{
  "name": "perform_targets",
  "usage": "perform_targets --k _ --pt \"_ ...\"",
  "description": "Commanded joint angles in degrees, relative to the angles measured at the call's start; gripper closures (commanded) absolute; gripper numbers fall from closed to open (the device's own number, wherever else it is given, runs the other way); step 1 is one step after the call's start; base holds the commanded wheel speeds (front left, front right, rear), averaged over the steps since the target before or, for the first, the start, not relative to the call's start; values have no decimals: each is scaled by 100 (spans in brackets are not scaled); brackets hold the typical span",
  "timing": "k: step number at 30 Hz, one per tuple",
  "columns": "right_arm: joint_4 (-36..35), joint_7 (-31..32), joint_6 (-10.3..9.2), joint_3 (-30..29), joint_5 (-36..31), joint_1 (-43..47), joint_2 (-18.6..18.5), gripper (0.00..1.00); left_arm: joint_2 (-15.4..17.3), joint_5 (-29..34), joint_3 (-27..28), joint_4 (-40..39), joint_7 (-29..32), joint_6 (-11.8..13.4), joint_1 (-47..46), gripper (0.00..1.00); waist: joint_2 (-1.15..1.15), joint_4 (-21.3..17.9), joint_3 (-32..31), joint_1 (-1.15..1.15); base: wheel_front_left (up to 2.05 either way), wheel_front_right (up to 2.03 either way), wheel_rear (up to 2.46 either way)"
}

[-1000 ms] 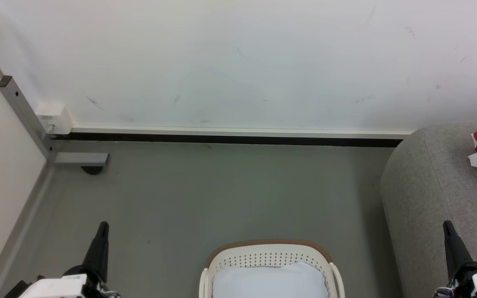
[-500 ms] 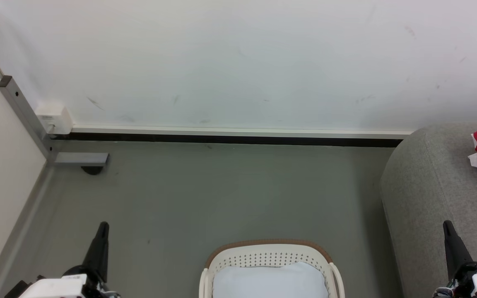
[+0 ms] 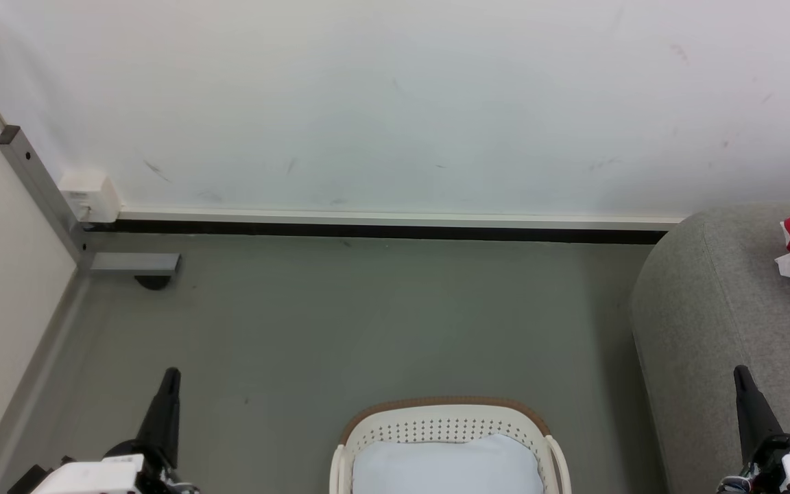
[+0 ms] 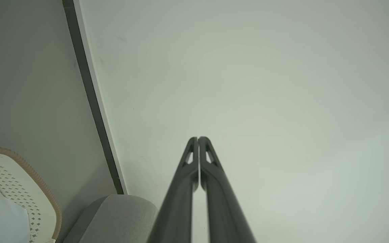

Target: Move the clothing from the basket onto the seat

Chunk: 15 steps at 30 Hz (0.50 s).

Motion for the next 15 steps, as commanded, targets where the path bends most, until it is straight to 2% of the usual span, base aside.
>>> perform_targets --k 1,15 --pt "-29 21 -12 -22 4 -69 -43 100 40 -77 10 -21 20 -38 -47 100 0 0 0 0 0 0 0" --pt "-29 20 -12 -22 4 -69 -43 100 40 -77 10 -21 20 -38 -47 100 0 0 0 0 0 0 0"
